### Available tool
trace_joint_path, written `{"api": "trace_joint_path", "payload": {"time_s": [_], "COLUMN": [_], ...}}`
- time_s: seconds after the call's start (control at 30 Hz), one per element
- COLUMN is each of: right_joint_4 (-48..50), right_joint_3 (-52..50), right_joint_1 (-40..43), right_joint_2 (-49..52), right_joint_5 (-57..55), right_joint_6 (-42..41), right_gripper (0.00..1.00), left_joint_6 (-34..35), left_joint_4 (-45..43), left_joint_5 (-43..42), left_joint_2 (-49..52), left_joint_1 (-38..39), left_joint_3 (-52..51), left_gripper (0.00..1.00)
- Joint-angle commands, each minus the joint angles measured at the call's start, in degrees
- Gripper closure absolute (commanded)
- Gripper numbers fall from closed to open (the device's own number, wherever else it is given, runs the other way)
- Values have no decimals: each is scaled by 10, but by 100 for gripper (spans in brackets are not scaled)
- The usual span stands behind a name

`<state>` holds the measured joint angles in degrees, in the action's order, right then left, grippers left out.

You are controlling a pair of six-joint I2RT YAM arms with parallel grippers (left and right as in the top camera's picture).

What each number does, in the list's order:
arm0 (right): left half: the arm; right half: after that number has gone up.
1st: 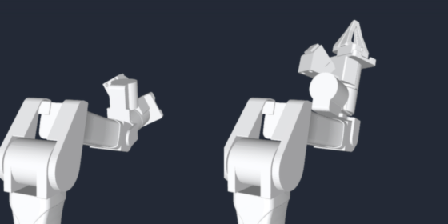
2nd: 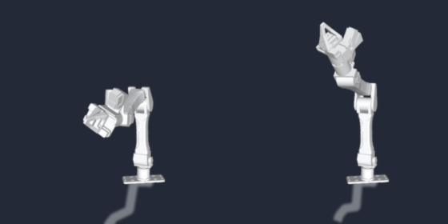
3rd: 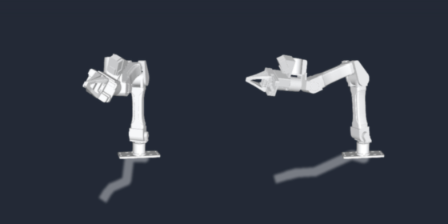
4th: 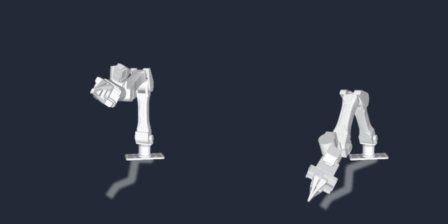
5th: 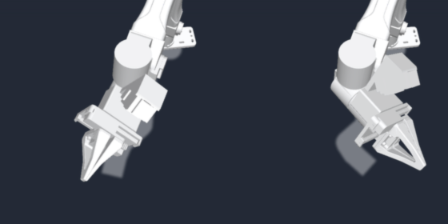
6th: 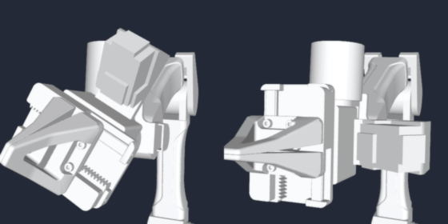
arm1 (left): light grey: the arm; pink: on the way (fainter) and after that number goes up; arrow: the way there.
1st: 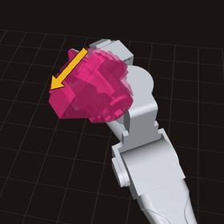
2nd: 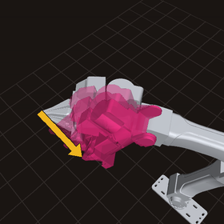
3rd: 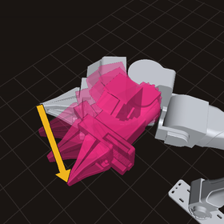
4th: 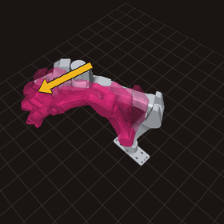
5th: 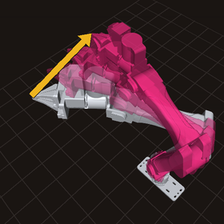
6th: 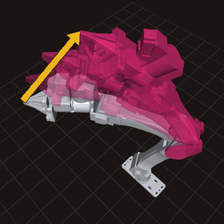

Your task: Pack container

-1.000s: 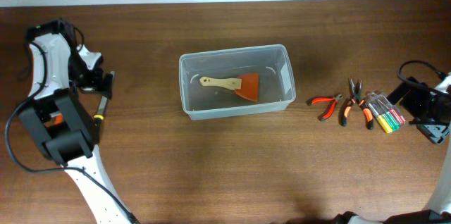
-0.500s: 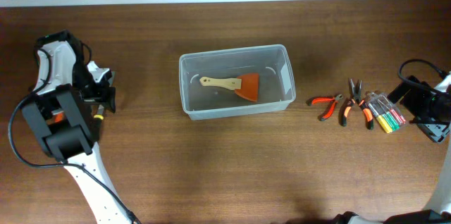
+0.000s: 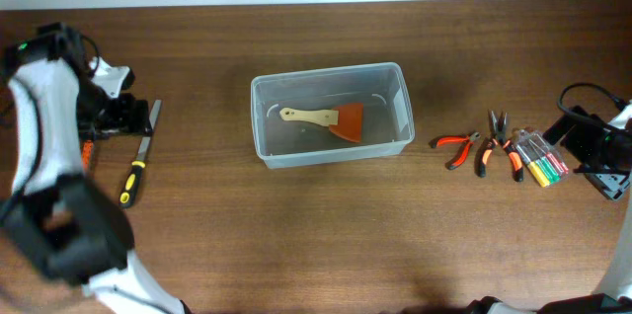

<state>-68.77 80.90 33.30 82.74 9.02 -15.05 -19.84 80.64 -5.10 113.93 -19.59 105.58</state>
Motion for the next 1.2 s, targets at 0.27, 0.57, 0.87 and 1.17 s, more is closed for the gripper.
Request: {"api": "trace_joint_path", "payload": {"time_s": [0.27,0.57,0.87,1.17], "right_joint_4": [8,6,6,0], "right_joint_3": [10,10,10,10], "right_joint_1": [2,2,2,2], "right_joint_2": [3,3,3,3], "right_joint_5": [-7,-7,-7,-7], "right_joint_6": [-5,-5,-5,-5], "right_gripper": [1,1,1,1], "left_joint_6": [-18,-58,-74,-124], "left_joint_4": [-277,-353,-370,-394], "left_joint_5": [28,79,72,53], "left_joint_2": [-85,-59,-26,-2], "left_joint_1": [-13,-25,-35,-35], "left_joint_3": [-327,-336,-336,-336], "left_gripper": [1,1,11,20]}}
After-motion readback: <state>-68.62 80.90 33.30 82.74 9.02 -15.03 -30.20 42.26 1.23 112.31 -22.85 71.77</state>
